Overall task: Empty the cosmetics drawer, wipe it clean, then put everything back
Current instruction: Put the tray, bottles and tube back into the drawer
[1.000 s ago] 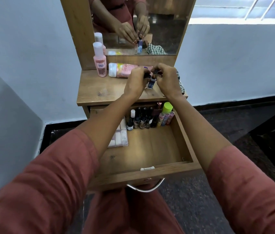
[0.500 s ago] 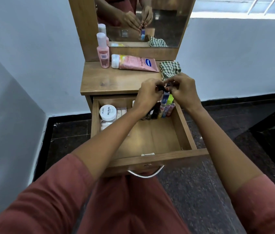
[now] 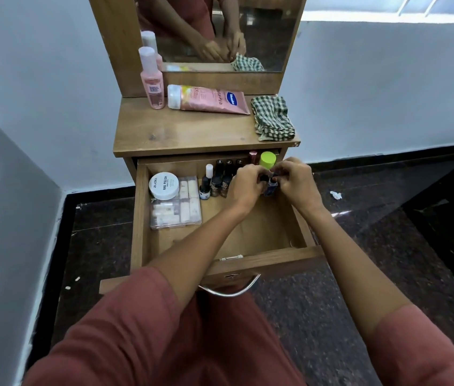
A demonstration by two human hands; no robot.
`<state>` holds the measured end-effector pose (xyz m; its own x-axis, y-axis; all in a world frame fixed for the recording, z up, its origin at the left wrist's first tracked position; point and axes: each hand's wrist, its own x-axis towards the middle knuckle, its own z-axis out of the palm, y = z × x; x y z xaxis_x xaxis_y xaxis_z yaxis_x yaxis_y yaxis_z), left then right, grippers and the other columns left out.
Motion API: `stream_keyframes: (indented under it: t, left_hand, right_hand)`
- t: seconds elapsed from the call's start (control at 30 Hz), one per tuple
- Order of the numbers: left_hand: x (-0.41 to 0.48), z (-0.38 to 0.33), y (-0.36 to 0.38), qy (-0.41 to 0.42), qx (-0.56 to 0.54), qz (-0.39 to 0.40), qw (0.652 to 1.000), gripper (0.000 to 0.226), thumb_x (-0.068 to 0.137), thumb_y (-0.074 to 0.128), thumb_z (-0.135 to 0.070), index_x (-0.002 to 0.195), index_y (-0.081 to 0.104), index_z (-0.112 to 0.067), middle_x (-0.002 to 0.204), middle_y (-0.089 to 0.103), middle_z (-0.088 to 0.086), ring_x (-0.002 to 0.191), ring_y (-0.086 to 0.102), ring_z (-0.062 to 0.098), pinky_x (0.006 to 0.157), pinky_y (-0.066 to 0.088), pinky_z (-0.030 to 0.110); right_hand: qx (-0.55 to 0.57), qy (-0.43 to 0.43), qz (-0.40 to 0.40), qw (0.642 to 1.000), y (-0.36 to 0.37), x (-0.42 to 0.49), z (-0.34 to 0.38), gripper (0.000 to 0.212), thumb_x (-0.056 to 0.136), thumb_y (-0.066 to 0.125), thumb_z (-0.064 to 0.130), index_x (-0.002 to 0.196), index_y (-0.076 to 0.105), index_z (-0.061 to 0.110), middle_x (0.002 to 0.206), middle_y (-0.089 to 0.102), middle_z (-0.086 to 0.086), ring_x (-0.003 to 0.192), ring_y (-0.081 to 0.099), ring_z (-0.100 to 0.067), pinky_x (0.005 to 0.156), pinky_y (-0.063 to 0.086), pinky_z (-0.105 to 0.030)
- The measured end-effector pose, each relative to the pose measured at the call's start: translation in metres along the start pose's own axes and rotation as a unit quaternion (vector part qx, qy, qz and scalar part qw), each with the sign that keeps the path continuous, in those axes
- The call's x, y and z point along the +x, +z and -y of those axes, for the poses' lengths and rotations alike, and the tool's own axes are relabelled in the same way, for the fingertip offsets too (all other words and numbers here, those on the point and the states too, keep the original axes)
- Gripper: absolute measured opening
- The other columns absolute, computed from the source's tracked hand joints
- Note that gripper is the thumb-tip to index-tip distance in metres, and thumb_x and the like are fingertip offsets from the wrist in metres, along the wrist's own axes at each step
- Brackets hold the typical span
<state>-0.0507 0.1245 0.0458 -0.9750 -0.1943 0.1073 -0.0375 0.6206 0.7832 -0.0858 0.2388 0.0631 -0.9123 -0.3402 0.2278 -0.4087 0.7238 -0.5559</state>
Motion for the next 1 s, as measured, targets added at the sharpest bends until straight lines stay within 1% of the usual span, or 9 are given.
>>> stream_keyframes:
  t: [0.13, 0.27, 0.3, 0.4, 0.47, 0.6, 0.7, 0.87, 1.0]
  left_hand:
    - [0.001, 0.005, 0.009, -0.008, 0.001, -0.012, 1.000, 0.032, 0.080, 0.059, 0.003, 0.106, 0.067, -0.012, 0.108, 0.066, 0.011, 0.095, 0.064, 0.027, 0.081, 0.052, 0.038]
    - [0.003, 0.009, 0.019, -0.005, 0.009, -0.003, 1.000, 0.032, 0.080, 0.058, 0.005, 0.109, 0.065, -0.008, 0.111, 0.064, 0.012, 0.096, 0.063, 0.030, 0.082, 0.052, 0.040]
    - [0.003, 0.010, 0.021, -0.001, 0.014, -0.002, 1.000, 0.032, 0.080, 0.057, 0.004, 0.109, 0.065, -0.008, 0.111, 0.064, 0.012, 0.095, 0.063, 0.030, 0.081, 0.052, 0.041]
    - [0.002, 0.012, 0.027, 0.010, 0.028, -0.006, 1.000, 0.032, 0.081, 0.057, 0.003, 0.110, 0.063, -0.009, 0.114, 0.063, 0.011, 0.097, 0.062, 0.032, 0.080, 0.052, 0.043]
    - [0.002, 0.012, 0.030, 0.014, 0.037, -0.010, 0.999, 0.033, 0.082, 0.055, 0.003, 0.112, 0.062, -0.009, 0.115, 0.062, 0.011, 0.099, 0.061, 0.032, 0.080, 0.052, 0.044]
    - [0.003, 0.011, 0.035, 0.013, 0.063, -0.018, 0.998, 0.030, 0.088, 0.048, 0.000, 0.114, 0.060, -0.009, 0.114, 0.061, 0.013, 0.098, 0.062, 0.034, 0.078, 0.052, 0.046]
    - [0.004, 0.009, 0.035, 0.011, 0.073, -0.020, 0.997, 0.028, 0.089, 0.046, -0.001, 0.114, 0.059, -0.006, 0.114, 0.059, 0.016, 0.099, 0.061, 0.035, 0.079, 0.052, 0.047]
    - [0.003, 0.008, 0.036, 0.013, 0.067, -0.028, 0.997, 0.028, 0.089, 0.044, -0.001, 0.113, 0.059, -0.004, 0.113, 0.058, 0.016, 0.100, 0.061, 0.035, 0.080, 0.051, 0.047]
    - [0.001, 0.008, 0.036, 0.011, 0.062, -0.036, 0.997, 0.026, 0.091, 0.041, -0.001, 0.111, 0.057, -0.006, 0.112, 0.057, 0.014, 0.097, 0.061, 0.035, 0.075, 0.051, 0.047]
  right_hand:
    - [-0.003, 0.019, 0.006, 1.000, 0.005, -0.002, -0.008, 0.025, 0.079, 0.051, -0.012, 0.096, 0.068, -0.004, 0.101, 0.060, -0.019, 0.092, 0.060, -0.032, 0.081, 0.050, -0.038]
    - [-0.018, 0.026, 0.008, 0.999, 0.010, -0.002, -0.014, 0.024, 0.081, 0.052, -0.009, 0.100, 0.066, -0.004, 0.103, 0.059, -0.019, 0.093, 0.059, -0.032, 0.080, 0.046, -0.033]
    - [-0.020, 0.027, 0.007, 0.999, 0.011, -0.002, -0.015, 0.024, 0.081, 0.052, -0.008, 0.101, 0.065, -0.004, 0.103, 0.059, -0.018, 0.093, 0.059, -0.032, 0.081, 0.047, -0.034]
    - [-0.027, 0.025, 0.004, 0.999, 0.014, -0.002, -0.018, 0.022, 0.081, 0.052, -0.006, 0.100, 0.064, -0.003, 0.102, 0.059, -0.017, 0.095, 0.058, -0.032, 0.084, 0.050, -0.044]
    - [-0.029, 0.026, 0.004, 0.999, 0.016, -0.001, -0.018, 0.022, 0.081, 0.053, -0.005, 0.099, 0.065, -0.002, 0.101, 0.059, -0.017, 0.097, 0.058, -0.032, 0.084, 0.050, -0.046]
    - [-0.032, 0.031, 0.003, 0.999, 0.017, 0.000, -0.019, 0.023, 0.080, 0.054, -0.004, 0.100, 0.064, -0.001, 0.103, 0.060, -0.016, 0.100, 0.057, -0.031, 0.086, 0.050, -0.046]
    - [-0.031, 0.039, -0.003, 0.999, 0.018, -0.001, -0.020, 0.023, 0.080, 0.054, -0.004, 0.102, 0.062, 0.000, 0.104, 0.059, -0.017, 0.102, 0.056, -0.031, 0.087, 0.049, -0.046]
    - [-0.028, 0.043, -0.008, 0.999, 0.020, -0.002, -0.021, 0.024, 0.080, 0.054, -0.004, 0.103, 0.062, 0.001, 0.105, 0.060, -0.016, 0.102, 0.056, -0.031, 0.087, 0.050, -0.043]
    - [-0.026, 0.047, -0.006, 0.999, 0.020, -0.002, -0.021, 0.026, 0.080, 0.055, -0.004, 0.105, 0.062, 0.001, 0.105, 0.060, -0.016, 0.103, 0.056, -0.031, 0.088, 0.049, -0.043]
